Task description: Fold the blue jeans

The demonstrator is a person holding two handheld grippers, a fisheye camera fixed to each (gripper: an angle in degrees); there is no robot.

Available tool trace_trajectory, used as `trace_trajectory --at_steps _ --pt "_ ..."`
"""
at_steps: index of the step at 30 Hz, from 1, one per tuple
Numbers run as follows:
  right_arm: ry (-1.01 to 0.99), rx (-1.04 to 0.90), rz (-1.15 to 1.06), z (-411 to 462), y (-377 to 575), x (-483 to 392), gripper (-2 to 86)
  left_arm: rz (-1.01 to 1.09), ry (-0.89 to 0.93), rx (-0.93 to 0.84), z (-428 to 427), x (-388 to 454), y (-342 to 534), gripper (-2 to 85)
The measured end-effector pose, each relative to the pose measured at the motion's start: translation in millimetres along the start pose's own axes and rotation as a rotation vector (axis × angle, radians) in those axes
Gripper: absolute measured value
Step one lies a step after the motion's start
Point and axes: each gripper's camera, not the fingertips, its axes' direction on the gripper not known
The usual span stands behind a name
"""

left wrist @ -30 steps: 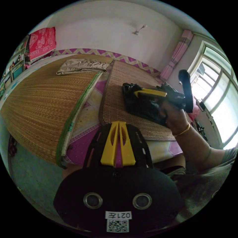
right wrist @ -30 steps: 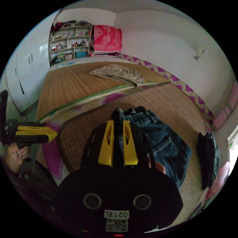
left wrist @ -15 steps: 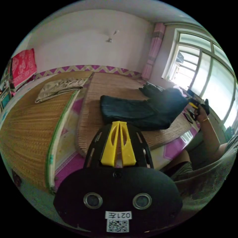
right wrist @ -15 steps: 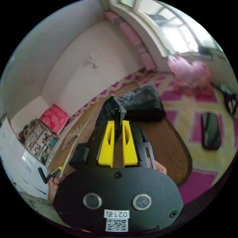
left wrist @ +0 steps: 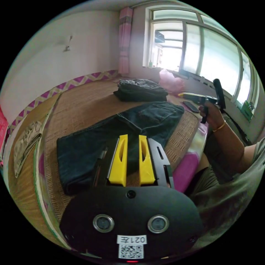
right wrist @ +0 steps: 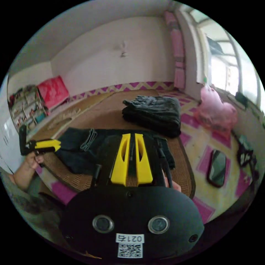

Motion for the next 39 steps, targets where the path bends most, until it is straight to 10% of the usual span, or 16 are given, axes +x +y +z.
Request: trace_trajectory --at_steps 7,39 --pt "0.177 -0.434 -0.237 199.9 -14.0 -61.6 -0.7 -0.007 -0.012 -0.075 76.8 0.9 -33.8 7.5" --pt "0.086 -0.381 -0.088 234.2 14.2 -71.4 -0.6 0.068 0.006 -0.109 92.1 -141.7 -48.3 2.8"
